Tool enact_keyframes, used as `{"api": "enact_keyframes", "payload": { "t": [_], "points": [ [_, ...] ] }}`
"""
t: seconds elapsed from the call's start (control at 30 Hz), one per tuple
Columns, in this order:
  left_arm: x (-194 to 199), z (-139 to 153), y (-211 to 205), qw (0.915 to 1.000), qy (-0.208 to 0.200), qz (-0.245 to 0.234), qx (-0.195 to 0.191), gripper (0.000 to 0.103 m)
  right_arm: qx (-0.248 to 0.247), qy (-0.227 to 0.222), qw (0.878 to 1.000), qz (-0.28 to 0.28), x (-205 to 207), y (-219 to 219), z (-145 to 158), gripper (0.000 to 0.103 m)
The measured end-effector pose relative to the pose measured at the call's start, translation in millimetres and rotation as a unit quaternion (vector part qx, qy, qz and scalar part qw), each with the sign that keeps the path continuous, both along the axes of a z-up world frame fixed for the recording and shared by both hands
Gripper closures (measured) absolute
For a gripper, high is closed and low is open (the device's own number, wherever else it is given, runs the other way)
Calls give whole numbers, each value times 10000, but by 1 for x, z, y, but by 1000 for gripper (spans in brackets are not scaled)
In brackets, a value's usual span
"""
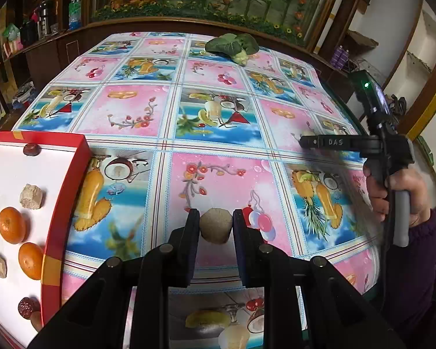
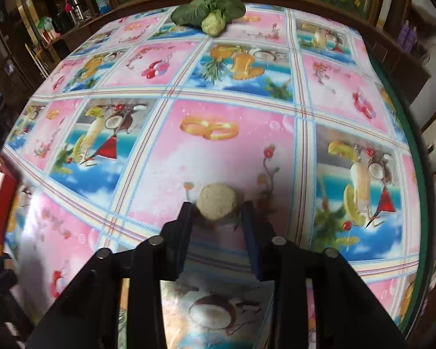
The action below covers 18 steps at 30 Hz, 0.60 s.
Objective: Organize fruits
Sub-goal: 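Grasp a beige cake with the right gripper while the left gripper grasps another cake, then carry both held cakes over the white tray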
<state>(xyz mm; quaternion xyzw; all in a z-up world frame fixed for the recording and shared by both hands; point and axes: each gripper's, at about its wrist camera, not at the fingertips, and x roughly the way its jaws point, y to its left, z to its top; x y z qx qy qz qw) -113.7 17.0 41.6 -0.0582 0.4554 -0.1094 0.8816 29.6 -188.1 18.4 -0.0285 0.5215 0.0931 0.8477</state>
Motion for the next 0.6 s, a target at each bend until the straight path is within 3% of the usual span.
{"api": "enact_keyframes", "payload": {
  "t": [0.17, 0.6],
  "points": [
    [-4, 1, 5, 10000, -19, 85, -25, 81, -74, -80, 9999, 62, -2, 4, 0, 73],
    [-33, 25, 46, 9974, -435, 575, 55, 81, 801, -974, 9918, 218, -23, 24, 31, 73]
  ]
}}
